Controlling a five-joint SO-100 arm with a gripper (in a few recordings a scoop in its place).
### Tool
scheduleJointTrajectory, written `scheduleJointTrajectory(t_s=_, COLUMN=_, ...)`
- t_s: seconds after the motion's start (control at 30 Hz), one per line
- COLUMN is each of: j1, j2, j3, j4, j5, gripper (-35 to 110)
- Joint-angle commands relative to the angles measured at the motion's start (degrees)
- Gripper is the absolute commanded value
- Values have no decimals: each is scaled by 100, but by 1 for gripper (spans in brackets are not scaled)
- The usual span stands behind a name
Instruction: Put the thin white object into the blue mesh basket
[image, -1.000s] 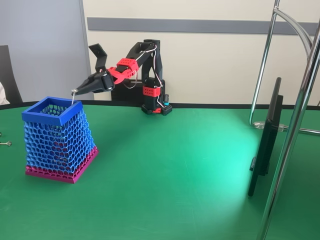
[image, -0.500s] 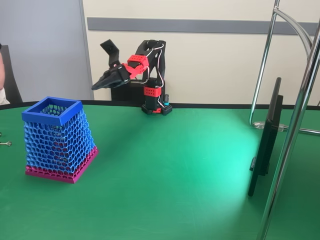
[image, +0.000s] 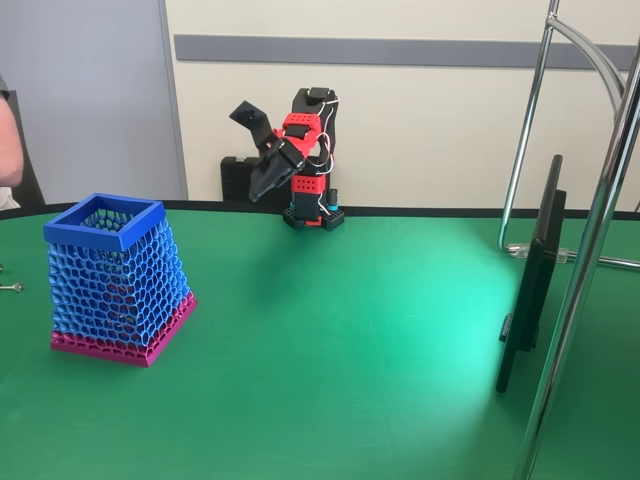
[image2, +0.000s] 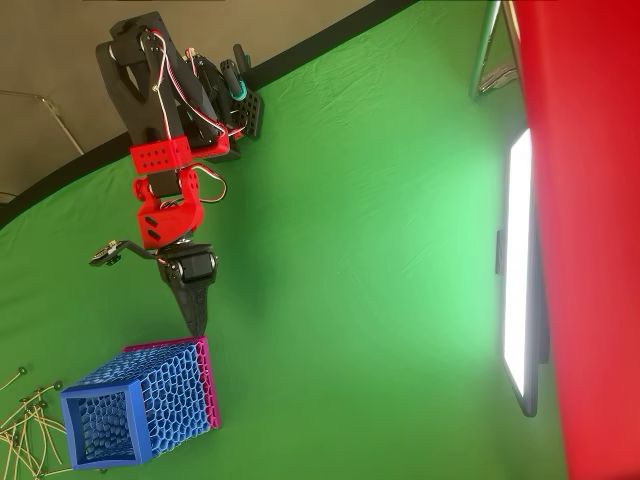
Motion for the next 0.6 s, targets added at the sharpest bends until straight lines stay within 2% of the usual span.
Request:
scheduleJointTrajectory(t_s=0.0, j1=-176, j2=598, j3=88, j4=765, j5=448, gripper=8)
scheduleJointTrajectory(t_s=0.3, j1=-686, j2=2303, j3=923, j4=3006, j5=1459, gripper=5)
scheduleJointTrajectory(t_s=0.57, j1=-870, j2=3524, j3=1600, j4=4113, j5=2101, gripper=1)
